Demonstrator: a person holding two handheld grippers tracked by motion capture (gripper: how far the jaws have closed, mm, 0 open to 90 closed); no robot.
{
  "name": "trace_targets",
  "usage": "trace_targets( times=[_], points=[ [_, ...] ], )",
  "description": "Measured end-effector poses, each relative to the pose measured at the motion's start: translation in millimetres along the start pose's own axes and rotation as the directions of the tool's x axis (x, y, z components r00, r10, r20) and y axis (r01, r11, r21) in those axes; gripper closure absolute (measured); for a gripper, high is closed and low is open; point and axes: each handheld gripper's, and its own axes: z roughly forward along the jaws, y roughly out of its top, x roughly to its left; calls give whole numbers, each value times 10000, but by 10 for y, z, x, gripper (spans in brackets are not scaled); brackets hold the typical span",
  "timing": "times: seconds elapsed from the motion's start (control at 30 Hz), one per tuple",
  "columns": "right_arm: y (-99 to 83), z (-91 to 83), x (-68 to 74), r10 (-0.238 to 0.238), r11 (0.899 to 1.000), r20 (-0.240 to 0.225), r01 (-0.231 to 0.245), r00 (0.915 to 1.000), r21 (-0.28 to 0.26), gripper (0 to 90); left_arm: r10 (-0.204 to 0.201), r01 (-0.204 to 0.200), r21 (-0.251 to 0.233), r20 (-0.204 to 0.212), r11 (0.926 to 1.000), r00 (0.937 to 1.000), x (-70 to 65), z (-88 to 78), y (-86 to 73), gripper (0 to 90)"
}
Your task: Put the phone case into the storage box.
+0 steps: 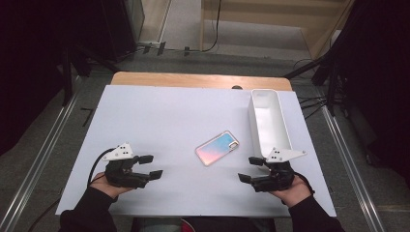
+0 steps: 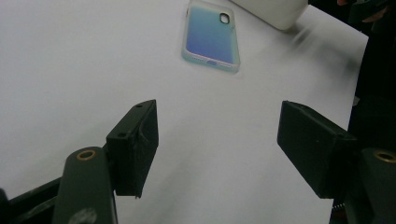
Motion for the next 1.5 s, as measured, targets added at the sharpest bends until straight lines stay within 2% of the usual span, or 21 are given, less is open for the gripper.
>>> trace_targets(
  times=[0.77, 1.5],
  points=[
    [4, 1, -9, -41, 9999, -60, 40, 10000, -164, 232, -26, 26, 32, -39, 10000, 10000, 18, -8, -8, 285],
    [2, 12, 6, -91, 9999, -125, 90, 9999, -83, 232, -46, 46, 2, -114, 10000, 9999, 25, -12, -1, 285]
  ],
)
